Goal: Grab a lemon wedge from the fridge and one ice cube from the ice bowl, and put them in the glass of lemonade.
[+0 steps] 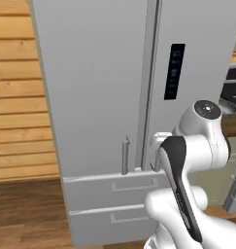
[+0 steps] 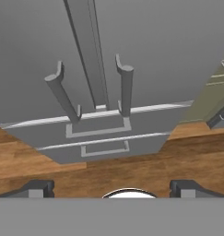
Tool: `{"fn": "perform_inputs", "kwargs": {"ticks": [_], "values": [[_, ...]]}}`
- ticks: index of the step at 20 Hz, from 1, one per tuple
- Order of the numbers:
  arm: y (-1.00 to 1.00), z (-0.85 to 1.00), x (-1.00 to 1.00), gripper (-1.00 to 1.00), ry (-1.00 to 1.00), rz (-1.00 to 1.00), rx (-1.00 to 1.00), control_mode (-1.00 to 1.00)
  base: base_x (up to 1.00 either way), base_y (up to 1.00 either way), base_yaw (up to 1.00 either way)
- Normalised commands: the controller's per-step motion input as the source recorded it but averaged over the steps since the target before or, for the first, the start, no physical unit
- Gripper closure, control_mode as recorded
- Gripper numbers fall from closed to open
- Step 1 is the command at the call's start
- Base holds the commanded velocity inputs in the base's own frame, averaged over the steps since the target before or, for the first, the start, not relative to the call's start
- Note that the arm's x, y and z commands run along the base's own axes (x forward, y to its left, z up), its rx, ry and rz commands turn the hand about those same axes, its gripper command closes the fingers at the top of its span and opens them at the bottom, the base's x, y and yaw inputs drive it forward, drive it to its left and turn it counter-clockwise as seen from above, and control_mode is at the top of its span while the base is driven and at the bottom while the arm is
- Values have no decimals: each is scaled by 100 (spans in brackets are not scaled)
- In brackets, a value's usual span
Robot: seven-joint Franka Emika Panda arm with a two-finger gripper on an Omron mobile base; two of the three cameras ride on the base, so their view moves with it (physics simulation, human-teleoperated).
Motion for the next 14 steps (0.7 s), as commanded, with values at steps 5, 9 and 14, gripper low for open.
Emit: {"fn": "perform_inputs", "kwargs": {"ticks": [5,9,14], "values": [[0,0,0,-100,0,0,0,100,-79,10,-10],[0,0,0,-100,0,0,0,100,-71,24,-7],[0,0,0,-100,0,0,0,100,-58,43,-2]]}}
